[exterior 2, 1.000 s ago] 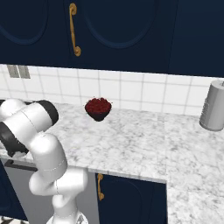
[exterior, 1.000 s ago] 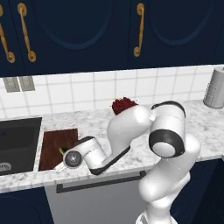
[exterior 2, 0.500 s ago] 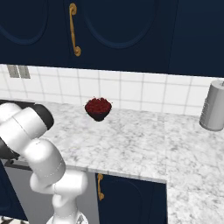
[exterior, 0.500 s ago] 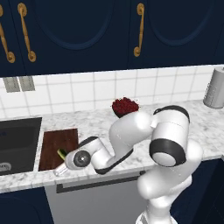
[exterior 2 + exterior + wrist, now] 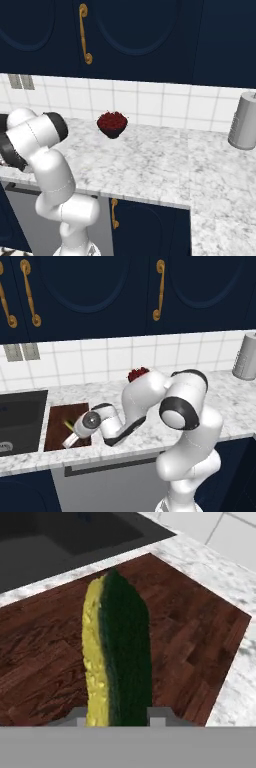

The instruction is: Pick up the sponge from the counter and clean the cutting board by briefly scrubbing or pressing down on the cutting board. Once finished, release the sponge.

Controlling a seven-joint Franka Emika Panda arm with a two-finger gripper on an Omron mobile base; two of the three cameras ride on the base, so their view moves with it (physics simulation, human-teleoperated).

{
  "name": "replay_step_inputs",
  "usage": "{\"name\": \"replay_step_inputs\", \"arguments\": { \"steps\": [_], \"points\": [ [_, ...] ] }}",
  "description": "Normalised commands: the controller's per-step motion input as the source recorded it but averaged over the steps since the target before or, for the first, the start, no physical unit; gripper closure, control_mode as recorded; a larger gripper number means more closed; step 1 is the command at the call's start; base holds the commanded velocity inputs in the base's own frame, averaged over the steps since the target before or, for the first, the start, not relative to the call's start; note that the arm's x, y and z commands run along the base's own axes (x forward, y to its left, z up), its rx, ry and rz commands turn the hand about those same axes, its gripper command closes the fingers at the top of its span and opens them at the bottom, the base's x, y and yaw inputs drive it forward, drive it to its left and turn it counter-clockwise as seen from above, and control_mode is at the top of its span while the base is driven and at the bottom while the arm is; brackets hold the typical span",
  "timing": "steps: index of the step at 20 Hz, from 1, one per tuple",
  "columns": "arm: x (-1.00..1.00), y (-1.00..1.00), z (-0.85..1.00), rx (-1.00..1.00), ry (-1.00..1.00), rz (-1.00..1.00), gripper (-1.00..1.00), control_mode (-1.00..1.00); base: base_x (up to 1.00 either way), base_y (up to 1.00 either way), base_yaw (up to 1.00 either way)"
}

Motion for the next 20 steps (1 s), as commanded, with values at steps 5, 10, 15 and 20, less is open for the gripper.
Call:
{"name": "replay_step_inputs", "arguments": {
  "steps": [5,10,15,20],
  "points": [
    [0.8,0.08,0.0,-0.44,0.01,-0.07,1.0,-1.0,0.0,0.0,0.0],
    [0.72,0.05,0.07,-0.38,0.0,-0.06,1.0,-1.0,0.0,0.0,0.0],
    [0.66,0.06,0.12,-0.34,0.0,-0.04,1.0,-1.0,0.0,0.0,0.0],
    [0.21,0.22,0.15,-0.29,0.0,0.0,1.0,-1.0,0.0,0.0,0.0]
  ]
}}
